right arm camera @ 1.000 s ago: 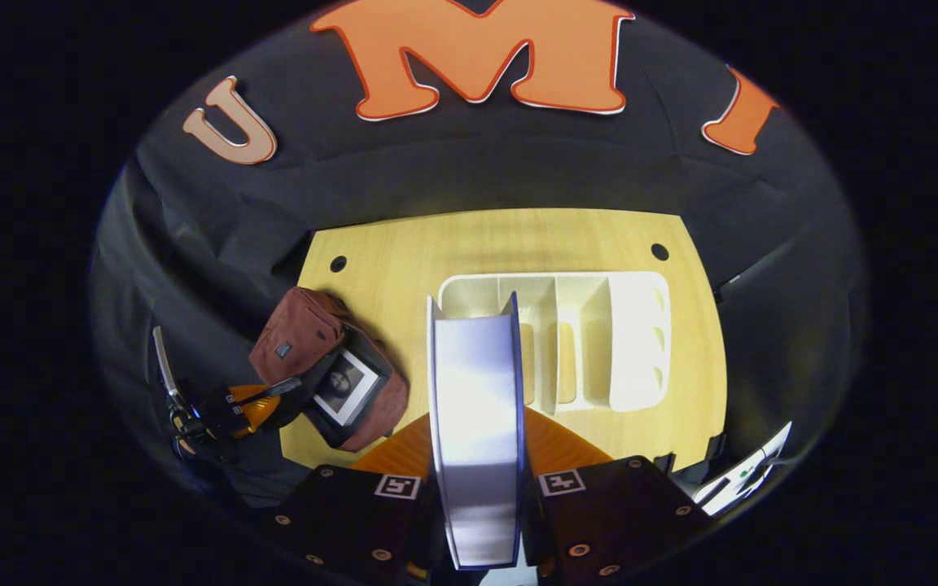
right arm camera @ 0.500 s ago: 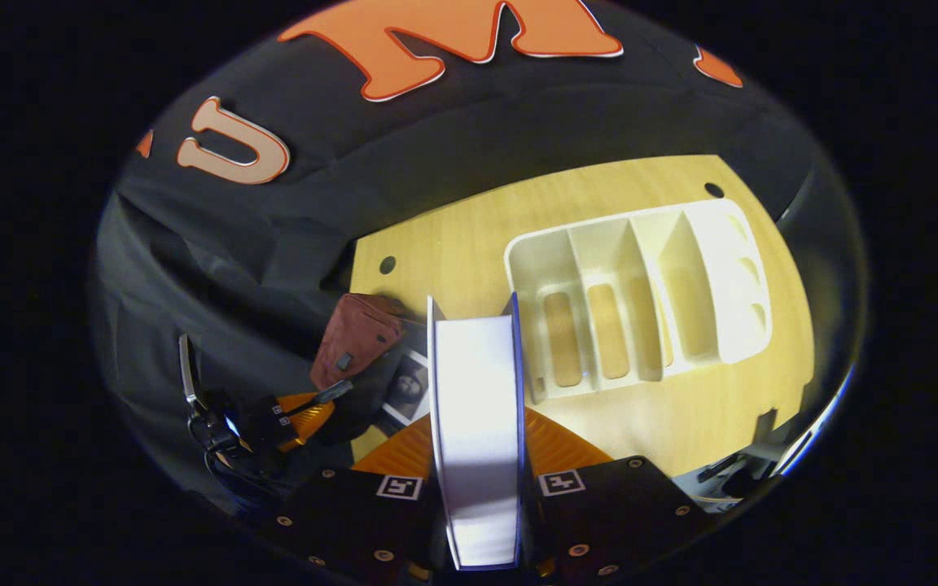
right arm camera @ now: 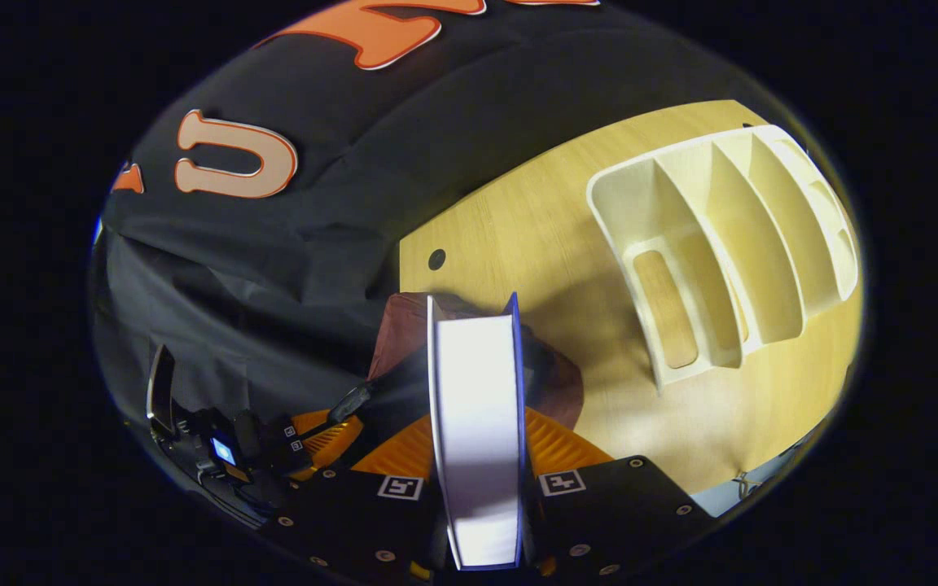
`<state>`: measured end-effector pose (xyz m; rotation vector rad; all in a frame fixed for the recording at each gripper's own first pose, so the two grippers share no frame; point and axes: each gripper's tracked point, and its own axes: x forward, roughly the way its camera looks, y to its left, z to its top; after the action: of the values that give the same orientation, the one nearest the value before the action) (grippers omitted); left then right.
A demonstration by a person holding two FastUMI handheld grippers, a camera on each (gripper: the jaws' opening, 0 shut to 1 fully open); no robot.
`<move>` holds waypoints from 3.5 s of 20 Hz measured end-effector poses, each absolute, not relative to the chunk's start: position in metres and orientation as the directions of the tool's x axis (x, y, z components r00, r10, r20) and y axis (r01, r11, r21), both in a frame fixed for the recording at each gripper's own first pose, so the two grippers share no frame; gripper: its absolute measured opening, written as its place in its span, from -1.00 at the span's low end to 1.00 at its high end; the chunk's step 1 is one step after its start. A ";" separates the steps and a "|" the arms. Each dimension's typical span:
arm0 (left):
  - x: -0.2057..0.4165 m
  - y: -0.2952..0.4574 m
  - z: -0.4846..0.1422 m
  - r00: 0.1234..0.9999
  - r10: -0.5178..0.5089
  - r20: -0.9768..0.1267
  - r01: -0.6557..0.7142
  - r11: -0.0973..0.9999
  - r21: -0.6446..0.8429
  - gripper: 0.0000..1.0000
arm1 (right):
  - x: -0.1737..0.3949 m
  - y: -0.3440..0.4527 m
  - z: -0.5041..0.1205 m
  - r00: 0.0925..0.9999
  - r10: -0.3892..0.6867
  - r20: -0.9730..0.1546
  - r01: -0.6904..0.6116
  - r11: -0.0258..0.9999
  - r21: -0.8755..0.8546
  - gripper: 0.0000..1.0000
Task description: Open the schoolbag, grab two books from the bookshelf and put them into the schoolbag.
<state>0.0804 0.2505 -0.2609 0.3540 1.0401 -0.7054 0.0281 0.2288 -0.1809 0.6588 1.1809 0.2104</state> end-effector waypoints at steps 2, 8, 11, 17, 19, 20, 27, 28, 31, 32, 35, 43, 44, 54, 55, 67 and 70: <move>0.084 0.250 -0.253 0.323 -0.373 -0.870 0.685 0.726 -0.057 -0.94 | 0.027 0.243 -0.194 0.384 0.501 -0.776 0.186 0.781 0.596 -0.26; 0.085 0.245 -0.243 0.331 -0.390 -0.859 0.697 0.715 -0.057 -0.94 | 0.017 0.264 -0.237 0.417 0.539 -0.731 0.213 0.724 0.656 -0.26; 0.079 0.237 -0.239 0.328 -0.411 -0.851 0.717 0.695 -0.060 -0.94 | 0.020 0.282 -0.253 0.439 0.553 -0.708 0.223 0.697 0.682 -0.26; 0.078 0.232 -0.234 0.337 -0.430 -0.837 0.724 0.687 -0.062 -0.94 | 0.031 0.311 -0.269 0.503 0.582 -0.639 0.255 0.607 0.753 -0.26; 0.077 0.229 -0.235 0.334 -0.437 -0.835 0.724 0.686 -0.070 -0.94 | 0.031 0.318 -0.275 0.511 0.584 -0.631 0.266 0.590 0.762 -0.26; 0.076 0.226 -0.235 0.333 -0.442 -0.833 0.726 0.684 -0.072 -0.94 | 0.034 0.322 -0.281 0.522 0.574 -0.630 0.271 0.589 0.761 -0.25; 0.065 0.211 -0.229 0.324 -0.465 -0.824 0.745 0.662 -0.081 -0.94 | 0.039 0.358 -0.305 0.546 0.597 -0.588 0.261 0.546 0.796 -0.20; 0.064 0.212 -0.228 0.326 -0.464 -0.824 0.745 0.662 -0.077 -0.94 | 0.041 0.365 -0.307 0.548 0.600 -0.583 0.259 0.541 0.800 -0.19; 0.066 0.216 -0.228 0.339 -0.453 -0.824 0.727 0.683 -0.076 -0.94 | 0.034 0.371 -0.321 0.506 0.577 -0.641 0.284 0.590 0.756 -0.15; 0.069 0.220 -0.231 0.348 -0.449 -0.823 0.711 0.698 -0.081 -0.94 | 0.026 0.370 -0.331 0.453 0.562 -0.692 0.293 0.639 0.711 0.03; 0.072 0.235 -0.240 0.368 -0.434 -0.823 0.671 0.736 -0.088 -0.92 | 0.004 0.348 -0.349 0.392 0.487 -0.780 0.244 0.763 0.599 0.28; 0.057 0.195 -0.246 0.335 -0.524 -0.783 0.716 0.682 -0.150 -0.47 | 0.000 0.257 -0.314 0.488 0.320 -0.812 0.206 0.862 0.463 0.95; 0.055 0.187 -0.245 0.341 -0.529 -0.778 0.712 0.685 -0.154 -0.38 | 0.001 0.247 -0.306 0.502 0.304 -0.810 0.199 0.871 0.450 0.95; 0.031 0.084 -0.228 0.408 -0.538 -0.738 0.613 0.760 -0.216 0.73 | -0.008 0.105 -0.230 0.635 0.236 -0.736 0.097 0.920 0.379 0.95; 0.028 0.071 -0.224 0.424 -0.536 -0.730 0.599 0.771 -0.217 0.75 | -0.008 0.087 -0.218 0.656 0.226 -0.720 0.083 0.927 0.366 0.95; 0.020 -0.065 -0.162 0.767 -0.371 -0.523 0.345 0.926 -0.151 0.96 | -0.024 -0.095 -0.082 0.895 0.092 -0.437 -0.022 0.986 0.163 0.95; 0.015 -0.083 -0.140 0.840 -0.302 -0.450 0.281 0.953 -0.115 0.95 | -0.037 -0.118 -0.051 0.930 0.078 -0.359 -0.034 0.992 0.125 0.94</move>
<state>0.0149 -0.0828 -0.1398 -0.0448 0.4831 -0.3082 -0.0370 -0.1180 -0.0506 0.1178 0.3718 0.0575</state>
